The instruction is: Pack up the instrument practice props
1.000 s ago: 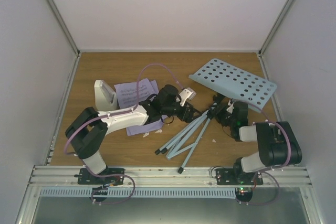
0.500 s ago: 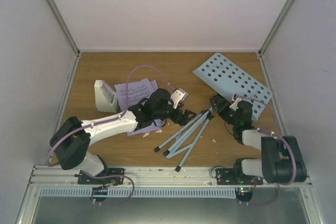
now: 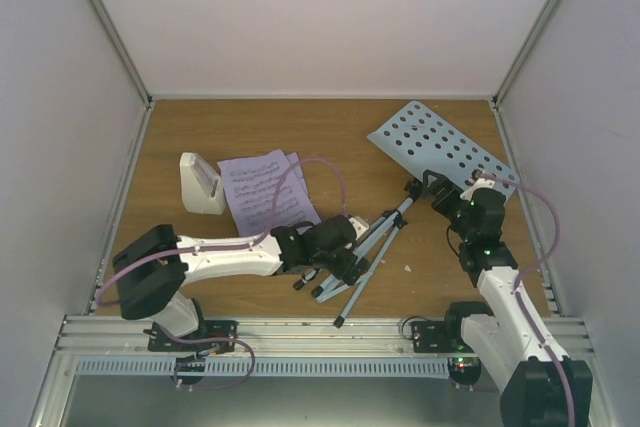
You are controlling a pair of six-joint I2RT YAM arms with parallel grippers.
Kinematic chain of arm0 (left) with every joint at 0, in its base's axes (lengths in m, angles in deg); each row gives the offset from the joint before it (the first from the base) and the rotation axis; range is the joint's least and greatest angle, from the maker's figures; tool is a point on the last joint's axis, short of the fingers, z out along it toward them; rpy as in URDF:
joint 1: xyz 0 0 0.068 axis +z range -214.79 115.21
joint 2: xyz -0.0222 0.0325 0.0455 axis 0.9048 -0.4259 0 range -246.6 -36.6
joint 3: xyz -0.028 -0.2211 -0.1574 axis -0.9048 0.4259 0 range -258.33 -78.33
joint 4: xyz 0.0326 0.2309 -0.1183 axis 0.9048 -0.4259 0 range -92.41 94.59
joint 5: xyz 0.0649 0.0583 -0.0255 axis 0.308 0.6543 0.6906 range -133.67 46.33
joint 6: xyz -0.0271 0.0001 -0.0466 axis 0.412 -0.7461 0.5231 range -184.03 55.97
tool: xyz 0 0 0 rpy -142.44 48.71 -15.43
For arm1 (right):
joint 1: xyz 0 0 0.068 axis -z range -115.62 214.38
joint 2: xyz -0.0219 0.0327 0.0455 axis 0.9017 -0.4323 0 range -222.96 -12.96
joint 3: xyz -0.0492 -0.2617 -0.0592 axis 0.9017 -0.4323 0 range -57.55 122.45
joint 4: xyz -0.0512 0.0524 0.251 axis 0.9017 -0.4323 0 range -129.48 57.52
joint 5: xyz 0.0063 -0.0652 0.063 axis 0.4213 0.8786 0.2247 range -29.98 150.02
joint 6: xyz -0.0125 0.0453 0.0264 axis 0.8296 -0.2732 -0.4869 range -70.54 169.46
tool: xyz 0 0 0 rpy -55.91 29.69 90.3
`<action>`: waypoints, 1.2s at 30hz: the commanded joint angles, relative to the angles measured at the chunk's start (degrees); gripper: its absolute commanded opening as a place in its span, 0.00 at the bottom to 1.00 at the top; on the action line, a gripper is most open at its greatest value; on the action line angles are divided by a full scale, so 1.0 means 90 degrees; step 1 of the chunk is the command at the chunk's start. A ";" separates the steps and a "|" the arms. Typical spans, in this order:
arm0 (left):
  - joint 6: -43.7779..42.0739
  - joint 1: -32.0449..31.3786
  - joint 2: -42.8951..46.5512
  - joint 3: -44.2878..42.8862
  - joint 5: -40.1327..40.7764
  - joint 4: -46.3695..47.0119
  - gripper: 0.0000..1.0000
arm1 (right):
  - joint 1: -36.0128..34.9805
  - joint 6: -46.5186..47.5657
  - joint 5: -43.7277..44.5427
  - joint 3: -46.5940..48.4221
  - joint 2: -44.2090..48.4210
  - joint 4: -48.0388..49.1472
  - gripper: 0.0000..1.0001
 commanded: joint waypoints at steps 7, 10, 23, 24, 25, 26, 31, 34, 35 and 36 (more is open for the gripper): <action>0.0708 -0.0717 -0.0922 -0.0419 0.0693 -0.0442 0.99 | 0.0030 0.0270 0.0136 0.0149 0.0059 -0.0402 1.00; 0.0744 -0.0863 -0.1255 -0.0553 0.0898 -0.0602 0.99 | 0.0030 0.0207 0.0085 0.0071 0.0069 -0.0304 1.00; 0.0555 -0.1245 -0.2080 -0.1283 0.1696 -0.1300 0.88 | 0.0030 0.0232 0.0102 -0.0063 0.0059 -0.0190 1.00; 0.0550 -0.1245 -0.2061 -0.1281 0.1697 -0.1301 0.82 | 0.0030 0.0216 0.0103 -0.0079 0.0059 -0.0170 1.00; 0.0550 -0.1252 -0.2042 -0.1275 0.1706 -0.1296 0.75 | 0.0030 0.0210 0.0098 -0.0099 0.0054 -0.0142 1.00; 0.0550 -0.1255 -0.2023 -0.1273 0.1714 -0.1289 0.70 | 0.0030 0.0200 0.0088 -0.0112 0.0050 -0.0126 1.00; 0.0574 -0.1274 -0.1980 -0.1285 0.1746 -0.1303 0.57 | 0.0035 0.0191 0.0102 -0.0144 0.0049 -0.0113 1.00; 0.0606 -0.1291 -0.1942 -0.1317 0.1746 -0.1352 0.67 | 0.0032 0.0214 0.0122 -0.0154 0.0082 -0.0131 0.99; 0.0621 -0.1301 -0.1906 -0.1332 0.1758 -0.1357 0.72 | 0.0030 0.0214 0.0118 -0.0156 0.0093 -0.0140 1.00; 0.0632 -0.1303 -0.1852 -0.1325 0.1765 -0.1360 0.76 | 0.0030 0.0222 0.0130 -0.0152 0.0098 -0.0142 0.99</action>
